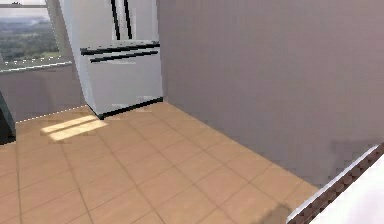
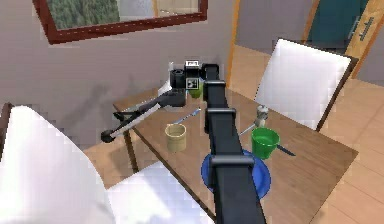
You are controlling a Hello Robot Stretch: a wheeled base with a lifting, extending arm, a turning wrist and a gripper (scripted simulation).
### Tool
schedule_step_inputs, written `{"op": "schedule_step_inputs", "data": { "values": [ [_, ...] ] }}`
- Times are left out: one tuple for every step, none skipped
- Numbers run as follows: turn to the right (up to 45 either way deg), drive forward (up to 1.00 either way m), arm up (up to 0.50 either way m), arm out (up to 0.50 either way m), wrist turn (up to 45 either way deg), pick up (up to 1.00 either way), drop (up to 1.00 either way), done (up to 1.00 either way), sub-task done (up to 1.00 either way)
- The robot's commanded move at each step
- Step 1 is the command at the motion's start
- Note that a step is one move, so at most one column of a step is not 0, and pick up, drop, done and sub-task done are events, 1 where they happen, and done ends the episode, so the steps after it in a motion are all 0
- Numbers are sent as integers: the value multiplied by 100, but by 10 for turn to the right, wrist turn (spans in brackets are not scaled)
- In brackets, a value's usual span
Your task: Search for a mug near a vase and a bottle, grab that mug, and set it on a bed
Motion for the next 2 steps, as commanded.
{"op": "schedule_step_inputs", "data": {
  "values": [
    [0,0,0,0,450,0,0,0,0],
    [0,0,0,0,300,0,0,0,0]
  ]
}}
